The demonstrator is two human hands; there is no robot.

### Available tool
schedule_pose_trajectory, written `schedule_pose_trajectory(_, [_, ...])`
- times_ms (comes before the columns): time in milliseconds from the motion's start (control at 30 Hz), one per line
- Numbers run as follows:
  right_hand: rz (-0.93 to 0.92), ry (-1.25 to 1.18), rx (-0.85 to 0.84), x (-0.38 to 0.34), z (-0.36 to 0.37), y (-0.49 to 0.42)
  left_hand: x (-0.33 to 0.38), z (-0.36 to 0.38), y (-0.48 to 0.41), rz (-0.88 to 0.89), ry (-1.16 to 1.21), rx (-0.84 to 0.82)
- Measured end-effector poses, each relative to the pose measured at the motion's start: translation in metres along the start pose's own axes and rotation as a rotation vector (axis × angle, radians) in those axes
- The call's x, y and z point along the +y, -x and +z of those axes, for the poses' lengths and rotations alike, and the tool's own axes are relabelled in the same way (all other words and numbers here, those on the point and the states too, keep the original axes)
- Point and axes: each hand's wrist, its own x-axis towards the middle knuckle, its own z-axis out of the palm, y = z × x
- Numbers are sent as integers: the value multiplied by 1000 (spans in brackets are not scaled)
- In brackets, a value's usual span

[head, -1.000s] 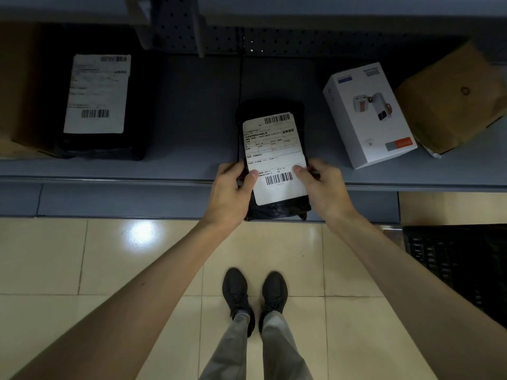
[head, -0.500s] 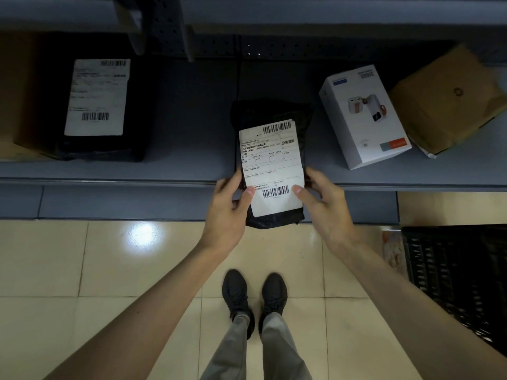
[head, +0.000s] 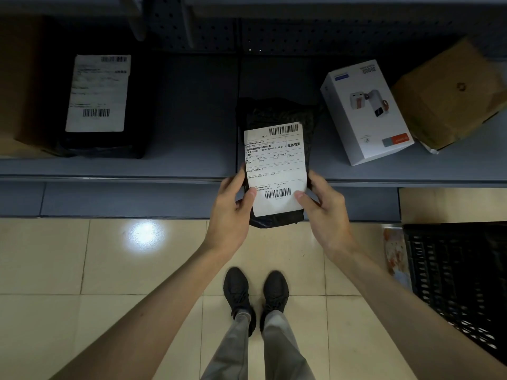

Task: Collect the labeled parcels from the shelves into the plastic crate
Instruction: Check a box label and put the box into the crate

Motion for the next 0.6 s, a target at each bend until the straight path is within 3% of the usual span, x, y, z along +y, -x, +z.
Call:
schedule_pose_trajectory(300, [-9,-10,37,-10,9,-6,0,-2,-11,32,-33,20])
schedule_pose_trajectory(600, [-144,245,-30,-63,33,-66,13,-34,-77,188,-203,80])
